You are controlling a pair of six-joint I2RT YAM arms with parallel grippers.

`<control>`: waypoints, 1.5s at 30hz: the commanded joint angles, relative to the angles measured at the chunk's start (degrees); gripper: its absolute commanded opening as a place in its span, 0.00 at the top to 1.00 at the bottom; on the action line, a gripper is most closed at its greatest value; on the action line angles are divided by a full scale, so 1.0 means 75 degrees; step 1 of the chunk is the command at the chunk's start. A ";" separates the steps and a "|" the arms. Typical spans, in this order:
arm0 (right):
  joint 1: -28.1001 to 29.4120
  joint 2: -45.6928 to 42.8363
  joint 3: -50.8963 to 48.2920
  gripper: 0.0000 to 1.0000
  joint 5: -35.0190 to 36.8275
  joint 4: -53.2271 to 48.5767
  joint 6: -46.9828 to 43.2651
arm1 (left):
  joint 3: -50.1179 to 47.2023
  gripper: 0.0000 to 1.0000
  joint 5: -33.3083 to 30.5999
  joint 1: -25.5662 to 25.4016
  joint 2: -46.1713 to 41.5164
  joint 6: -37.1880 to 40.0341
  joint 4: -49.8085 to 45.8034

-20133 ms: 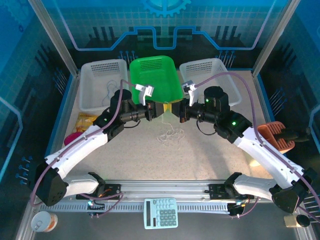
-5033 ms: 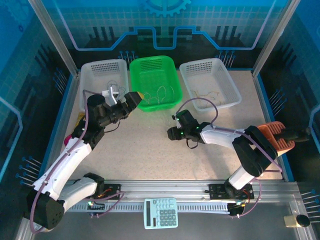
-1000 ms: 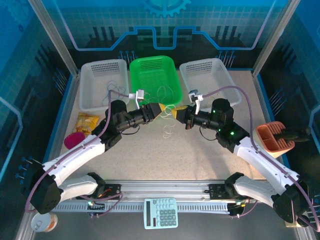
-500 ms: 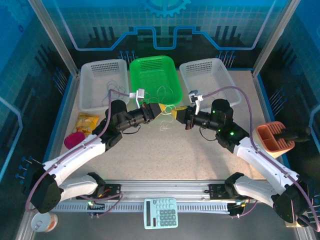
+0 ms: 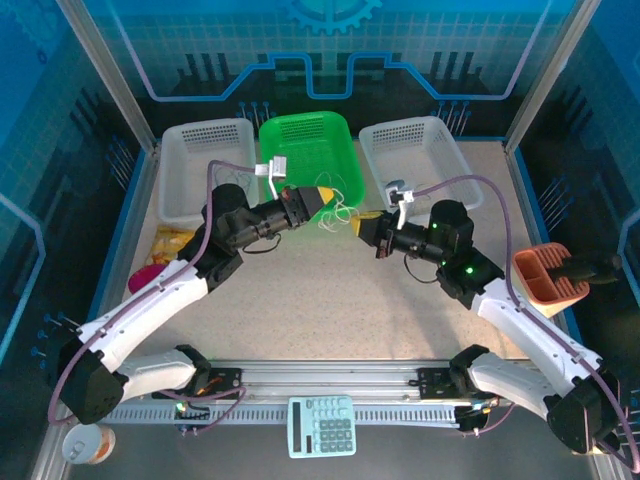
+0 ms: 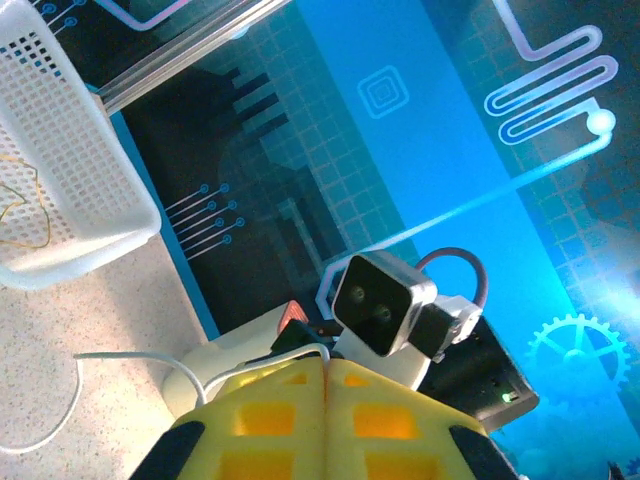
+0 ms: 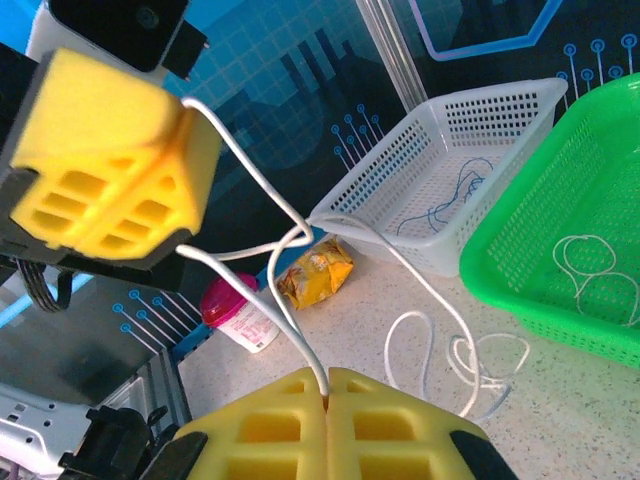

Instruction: Untangle the cables

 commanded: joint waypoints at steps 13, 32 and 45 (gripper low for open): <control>-0.0156 -0.0378 -0.0801 0.26 0.0573 -0.0151 -0.0157 | 0.1023 1.00 -0.0070 -0.0061 0.0037 0.0299 -0.0360; 0.0024 0.0782 -0.0515 0.21 -0.0064 0.1368 0.0088 | 0.1632 1.00 0.0048 -0.0080 0.0154 0.0090 -0.0356; 0.0198 0.1722 -0.0631 1.00 0.0678 0.1912 0.0433 | 0.2153 1.00 -0.0104 -0.0139 0.0229 0.0428 -0.0791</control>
